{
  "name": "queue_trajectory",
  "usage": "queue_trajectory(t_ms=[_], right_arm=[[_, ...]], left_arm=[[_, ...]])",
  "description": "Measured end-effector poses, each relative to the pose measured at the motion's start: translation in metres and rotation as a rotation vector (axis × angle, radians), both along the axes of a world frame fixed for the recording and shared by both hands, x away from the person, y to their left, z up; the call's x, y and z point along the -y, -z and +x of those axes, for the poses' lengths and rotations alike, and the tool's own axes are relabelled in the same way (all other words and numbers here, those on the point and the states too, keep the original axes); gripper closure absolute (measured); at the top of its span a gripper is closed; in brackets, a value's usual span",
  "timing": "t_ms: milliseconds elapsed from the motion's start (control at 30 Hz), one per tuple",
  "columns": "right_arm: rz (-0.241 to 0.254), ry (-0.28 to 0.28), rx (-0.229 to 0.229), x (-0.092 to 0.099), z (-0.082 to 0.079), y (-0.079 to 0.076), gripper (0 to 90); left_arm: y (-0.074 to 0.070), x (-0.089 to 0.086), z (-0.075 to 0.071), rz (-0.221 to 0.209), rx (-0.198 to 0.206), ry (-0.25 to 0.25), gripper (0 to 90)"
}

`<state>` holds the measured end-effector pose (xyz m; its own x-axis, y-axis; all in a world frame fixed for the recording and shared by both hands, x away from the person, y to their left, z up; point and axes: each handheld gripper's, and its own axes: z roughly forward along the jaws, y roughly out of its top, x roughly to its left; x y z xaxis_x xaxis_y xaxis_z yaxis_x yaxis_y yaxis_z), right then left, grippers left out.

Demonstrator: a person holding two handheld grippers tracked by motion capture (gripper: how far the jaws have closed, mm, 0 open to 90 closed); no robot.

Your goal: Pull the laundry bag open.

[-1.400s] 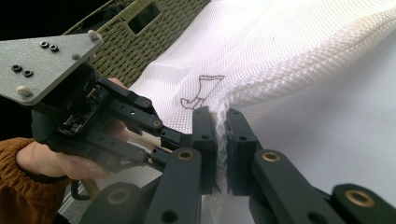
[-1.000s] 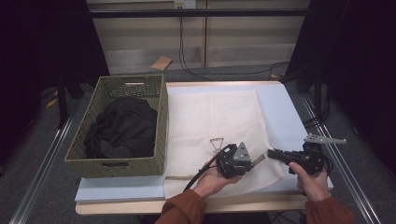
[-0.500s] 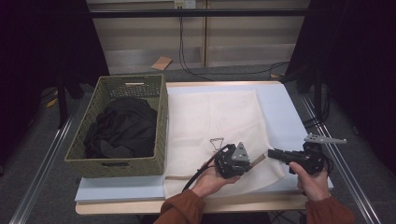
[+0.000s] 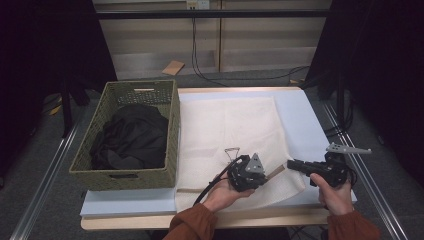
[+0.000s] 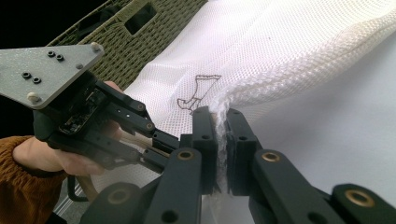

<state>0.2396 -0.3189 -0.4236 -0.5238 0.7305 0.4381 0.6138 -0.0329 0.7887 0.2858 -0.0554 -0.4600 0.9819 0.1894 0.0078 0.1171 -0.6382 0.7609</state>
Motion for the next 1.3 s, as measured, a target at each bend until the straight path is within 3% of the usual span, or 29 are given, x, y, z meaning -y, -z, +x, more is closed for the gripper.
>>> queue_trajectory(t_ms=[167,267,333,467,500,600,700,767,900,1033,1100,1167,1200,1300], right_arm=[[0.0,0.002,0.001,0.001,0.0,0.0,84.8],[0.001,0.001,-0.001,0.001,0.0,0.0,84.8],[0.001,0.003,0.0,0.001,0.0,0.0,84.8],[0.003,0.006,-0.001,0.001,-0.001,0.0,84.8],[0.006,0.008,0.0,0.002,0.0,-0.001,84.8],[0.003,0.011,-0.002,0.002,0.0,0.0,84.8],[0.006,0.008,-0.005,0.003,0.0,0.0,84.8],[0.005,0.014,-0.007,0.003,-0.001,0.0,84.8],[0.004,0.011,-0.002,0.003,-0.001,0.0,84.8],[0.002,0.012,0.003,0.004,-0.001,-0.001,84.8],[0.003,0.012,0.003,0.004,-0.001,-0.001,84.7],[0.001,0.013,-0.001,0.004,-0.001,0.0,84.8],[-0.001,0.012,-0.002,0.004,-0.001,0.0,84.8],[0.005,0.01,-0.001,0.005,-0.002,-0.001,84.8]], left_arm=[[0.001,-0.002,0.001,0.004,-0.004,-0.002,81.6],[0.0,-0.004,0.0,0.028,-0.003,-0.006,81.6],[0.002,-0.004,0.001,0.004,-0.007,-0.008,81.6],[0.001,-0.005,0.002,0.022,0.001,0.006,81.6],[0.002,-0.005,0.001,0.003,-0.007,-0.005,81.6],[0.002,-0.007,0.002,0.015,-0.003,0.007,81.6],[0.003,-0.007,0.001,-0.001,-0.014,-0.007,81.6],[0.002,-0.008,0.002,0.019,-0.002,0.002,81.6],[0.004,-0.01,0.001,0.003,-0.013,-0.011,81.6],[0.003,-0.012,0.002,0.033,-0.014,-0.009,81.6],[0.005,-0.013,0.001,0.018,-0.018,-0.009,81.6],[0.005,-0.014,0.002,0.024,-0.017,-0.009,81.6],[0.004,-0.015,0.003,0.049,-0.005,0.009,81.6],[0.004,-0.016,0.002,0.042,-0.013,-0.011,81.6]])
